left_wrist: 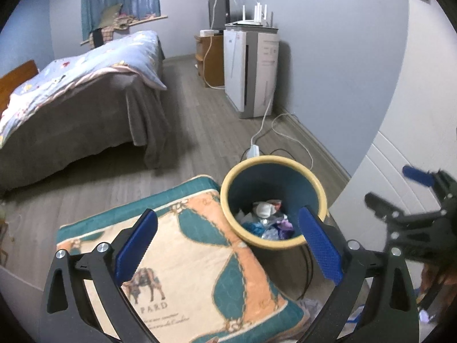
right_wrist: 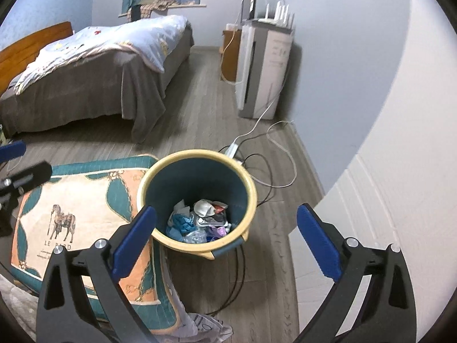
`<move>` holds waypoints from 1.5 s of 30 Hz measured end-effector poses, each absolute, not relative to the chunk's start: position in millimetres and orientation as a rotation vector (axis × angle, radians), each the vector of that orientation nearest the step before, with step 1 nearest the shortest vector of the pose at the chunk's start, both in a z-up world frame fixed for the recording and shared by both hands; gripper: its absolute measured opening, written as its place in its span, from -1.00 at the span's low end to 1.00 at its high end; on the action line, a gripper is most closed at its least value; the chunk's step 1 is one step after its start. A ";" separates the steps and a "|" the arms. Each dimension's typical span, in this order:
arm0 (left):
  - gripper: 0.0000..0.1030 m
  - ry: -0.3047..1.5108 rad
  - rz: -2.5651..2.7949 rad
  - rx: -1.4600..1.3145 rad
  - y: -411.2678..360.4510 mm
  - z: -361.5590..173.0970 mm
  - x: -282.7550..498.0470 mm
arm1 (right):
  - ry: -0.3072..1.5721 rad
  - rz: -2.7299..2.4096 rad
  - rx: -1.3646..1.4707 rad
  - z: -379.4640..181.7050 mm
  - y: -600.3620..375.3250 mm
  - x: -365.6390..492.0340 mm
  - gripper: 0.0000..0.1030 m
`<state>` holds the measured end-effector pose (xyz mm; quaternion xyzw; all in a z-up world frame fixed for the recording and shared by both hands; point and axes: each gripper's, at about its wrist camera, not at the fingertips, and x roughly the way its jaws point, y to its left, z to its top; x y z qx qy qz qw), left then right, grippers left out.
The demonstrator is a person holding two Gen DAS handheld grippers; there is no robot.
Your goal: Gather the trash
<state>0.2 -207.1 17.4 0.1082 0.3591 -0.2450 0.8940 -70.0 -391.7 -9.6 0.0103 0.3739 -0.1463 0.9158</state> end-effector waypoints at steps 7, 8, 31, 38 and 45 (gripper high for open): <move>0.90 0.740 -0.484 0.244 -197.0 15.3 -23.7 | 0.745 -0.284 0.095 7.6 -381.9 -103.9 0.89; 0.90 0.736 -0.477 0.246 -196.3 13.9 -25.4 | 0.755 -0.271 0.119 5.9 -379.6 -107.3 0.89; 0.90 0.717 -0.444 0.214 -176.8 9.7 -33.8 | 0.695 -0.350 -0.026 9.6 -333.0 -120.5 0.89; 0.90 0.708 -0.439 0.229 -176.0 9.4 -36.6 | 0.691 -0.358 -0.028 10.1 -328.7 -122.1 0.89; 0.90 0.710 -0.441 0.233 -174.9 10.4 -36.2 | 0.692 -0.365 -0.020 9.8 -329.3 -125.5 0.89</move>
